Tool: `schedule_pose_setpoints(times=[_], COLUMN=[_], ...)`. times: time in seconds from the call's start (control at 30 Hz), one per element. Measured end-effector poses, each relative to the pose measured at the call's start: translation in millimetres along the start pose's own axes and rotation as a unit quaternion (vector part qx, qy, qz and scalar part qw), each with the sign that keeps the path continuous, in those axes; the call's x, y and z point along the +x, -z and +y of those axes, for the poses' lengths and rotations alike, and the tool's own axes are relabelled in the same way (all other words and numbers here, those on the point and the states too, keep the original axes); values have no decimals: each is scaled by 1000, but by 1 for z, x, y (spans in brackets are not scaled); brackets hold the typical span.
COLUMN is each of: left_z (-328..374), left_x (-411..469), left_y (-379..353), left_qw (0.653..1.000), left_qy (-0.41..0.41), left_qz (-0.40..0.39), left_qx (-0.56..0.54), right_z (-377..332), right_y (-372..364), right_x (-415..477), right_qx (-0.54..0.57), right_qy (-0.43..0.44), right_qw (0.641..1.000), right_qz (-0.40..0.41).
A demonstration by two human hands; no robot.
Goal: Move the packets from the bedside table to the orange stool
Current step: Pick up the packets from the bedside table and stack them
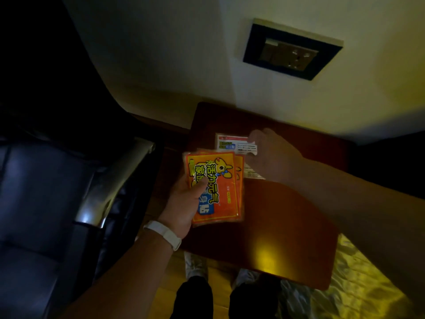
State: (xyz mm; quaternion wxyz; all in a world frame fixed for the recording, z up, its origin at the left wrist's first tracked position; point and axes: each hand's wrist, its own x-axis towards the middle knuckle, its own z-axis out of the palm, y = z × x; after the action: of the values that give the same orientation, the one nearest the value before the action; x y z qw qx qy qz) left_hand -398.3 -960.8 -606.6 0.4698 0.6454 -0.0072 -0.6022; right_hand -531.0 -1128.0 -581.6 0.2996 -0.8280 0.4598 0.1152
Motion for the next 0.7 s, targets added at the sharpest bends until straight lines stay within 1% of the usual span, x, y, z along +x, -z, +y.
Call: schedule_pose_setpoints(times=[0.07,0.17,0.23,0.3,0.4,0.53,0.7], left_z=[-1,-1,-2,-2,-3,-4,-5], left_x=[3,7,9,11,14,17,14], left_y=[7,13,16,17,17,16,17], left_qw=[1000,999,999,998,997,994,993], left_qy=[7,3,1,6,18,32,48], left_qz=[27,44,46,44,49,61,54], left_qx=[-1,-12,-22,-39,-62,-81,-93], right_z=[5,7,6,5,2,0,1], right_y=[2,-2,-9,-16,-20,-20,-22], right_x=[11,23,28,31,33,36,34], right_qx=[-68,-153,-193,-214,-213,-216,-147], right_qy=[5,8,6,3,0,-30,-69], right_qw=[997,985,977,974,975,973,982], right_qz=[-36,-78,-86,-74,-58,-79,-94])
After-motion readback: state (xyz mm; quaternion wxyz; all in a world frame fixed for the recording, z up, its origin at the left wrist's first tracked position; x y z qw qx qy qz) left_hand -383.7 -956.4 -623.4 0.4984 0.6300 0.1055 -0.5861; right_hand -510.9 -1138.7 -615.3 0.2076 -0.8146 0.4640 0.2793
